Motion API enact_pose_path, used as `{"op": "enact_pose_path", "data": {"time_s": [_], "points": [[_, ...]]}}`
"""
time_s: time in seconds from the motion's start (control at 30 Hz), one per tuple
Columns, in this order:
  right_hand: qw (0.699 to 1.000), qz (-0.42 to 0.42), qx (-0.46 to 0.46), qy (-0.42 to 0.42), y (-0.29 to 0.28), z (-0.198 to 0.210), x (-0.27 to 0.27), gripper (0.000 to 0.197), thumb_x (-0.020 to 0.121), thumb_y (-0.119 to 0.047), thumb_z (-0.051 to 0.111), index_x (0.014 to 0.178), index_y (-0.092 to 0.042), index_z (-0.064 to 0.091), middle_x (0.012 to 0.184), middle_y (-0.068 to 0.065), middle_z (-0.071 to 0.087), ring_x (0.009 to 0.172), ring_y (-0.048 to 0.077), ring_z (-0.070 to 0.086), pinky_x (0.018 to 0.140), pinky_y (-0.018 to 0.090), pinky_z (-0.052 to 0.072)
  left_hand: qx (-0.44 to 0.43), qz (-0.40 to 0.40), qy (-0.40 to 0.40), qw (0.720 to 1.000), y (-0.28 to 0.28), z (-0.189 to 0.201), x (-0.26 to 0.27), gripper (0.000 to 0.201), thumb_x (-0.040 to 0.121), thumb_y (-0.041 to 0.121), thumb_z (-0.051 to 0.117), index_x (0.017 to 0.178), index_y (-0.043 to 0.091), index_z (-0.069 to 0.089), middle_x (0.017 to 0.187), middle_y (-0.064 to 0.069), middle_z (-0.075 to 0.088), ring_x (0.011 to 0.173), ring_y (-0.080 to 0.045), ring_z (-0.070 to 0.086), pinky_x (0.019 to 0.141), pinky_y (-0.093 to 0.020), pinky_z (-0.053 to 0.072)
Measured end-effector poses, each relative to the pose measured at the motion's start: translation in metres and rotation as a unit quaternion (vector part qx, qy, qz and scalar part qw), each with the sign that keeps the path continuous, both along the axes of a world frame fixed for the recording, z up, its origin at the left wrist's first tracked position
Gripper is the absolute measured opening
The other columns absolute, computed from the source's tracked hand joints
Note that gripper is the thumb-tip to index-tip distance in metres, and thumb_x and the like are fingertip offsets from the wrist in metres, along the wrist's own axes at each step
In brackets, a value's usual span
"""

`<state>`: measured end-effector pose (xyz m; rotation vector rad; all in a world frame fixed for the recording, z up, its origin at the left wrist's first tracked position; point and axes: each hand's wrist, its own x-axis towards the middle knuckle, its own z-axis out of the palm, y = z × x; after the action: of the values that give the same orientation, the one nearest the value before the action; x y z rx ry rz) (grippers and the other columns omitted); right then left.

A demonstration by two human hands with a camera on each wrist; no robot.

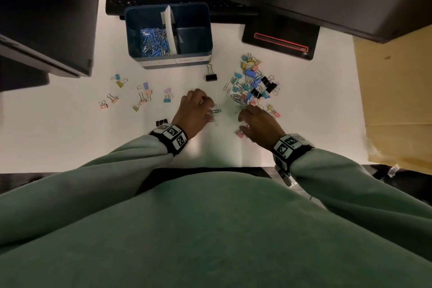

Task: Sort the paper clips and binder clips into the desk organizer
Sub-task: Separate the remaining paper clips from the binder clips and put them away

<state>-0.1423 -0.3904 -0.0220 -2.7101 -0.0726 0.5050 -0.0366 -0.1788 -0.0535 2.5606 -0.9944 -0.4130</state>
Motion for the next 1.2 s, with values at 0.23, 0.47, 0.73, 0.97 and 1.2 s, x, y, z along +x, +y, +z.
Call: {"op": "enact_pose_path", "data": {"time_s": [0.23, 0.47, 0.73, 0.97, 1.2], "points": [[0.992, -0.104, -0.052, -0.051, 0.006, -0.002, 0.039, 0.03, 0.088, -0.01, 0.059, 0.118, -0.007, 0.06, 0.117, 0.015, 0.057, 0.099, 0.036, 0.06, 0.078, 0.042, 0.055, 0.07, -0.08, 0.005, 0.994, -0.053, 0.001, 0.008, 0.058, 0.091, 0.015, 0.054, 0.145, 0.007, 0.034, 0.15, -0.014, 0.033, 0.134, -0.034, 0.034, 0.106, -0.045, 0.033], [0.979, -0.202, 0.007, 0.001, -0.01, -0.017, 0.06, 0.012, 0.095, -0.017, 0.045, 0.095, -0.014, 0.057, 0.1, 0.006, 0.062, 0.084, 0.025, 0.063, 0.068, 0.033, 0.052, 0.09, -0.133, -0.001, 0.987, -0.015, -0.007, -0.002, 0.055, 0.093, 0.017, 0.052, 0.144, 0.006, 0.035, 0.154, -0.012, 0.029, 0.138, -0.032, 0.033, 0.107, -0.048, 0.035], [0.953, -0.293, 0.079, -0.017, -0.027, -0.01, 0.044, 0.016, 0.093, -0.022, 0.05, 0.104, -0.015, 0.059, 0.111, 0.008, 0.059, 0.087, 0.027, 0.062, 0.074, 0.037, 0.051, 0.105, -0.153, 0.013, 0.982, -0.07, -0.002, -0.011, 0.06, 0.097, 0.018, 0.045, 0.15, 0.01, 0.019, 0.159, -0.008, 0.016, 0.145, -0.025, 0.02, 0.115, -0.046, 0.023], [0.991, -0.131, 0.011, 0.005, -0.016, -0.014, 0.018, 0.027, 0.093, -0.029, 0.056, 0.116, -0.016, 0.055, 0.122, 0.004, 0.052, 0.098, 0.024, 0.059, 0.073, 0.033, 0.047, 0.11, -0.17, -0.019, 0.979, -0.017, -0.008, -0.011, 0.06, 0.095, 0.021, 0.049, 0.149, 0.01, 0.026, 0.16, -0.008, 0.009, 0.146, -0.028, 0.014, 0.117, -0.047, 0.017], [0.976, -0.208, 0.061, -0.011, -0.024, -0.01, 0.019, 0.02, 0.097, -0.024, 0.05, 0.108, -0.014, 0.062, 0.117, 0.005, 0.059, 0.095, 0.023, 0.061, 0.074, 0.024, 0.04, 0.045, -0.206, -0.059, 0.976, -0.045, -0.007, -0.024, 0.058, 0.09, 0.018, 0.055, 0.144, 0.009, 0.037, 0.156, -0.009, 0.025, 0.143, -0.028, 0.027, 0.116, -0.048, 0.022]]}}
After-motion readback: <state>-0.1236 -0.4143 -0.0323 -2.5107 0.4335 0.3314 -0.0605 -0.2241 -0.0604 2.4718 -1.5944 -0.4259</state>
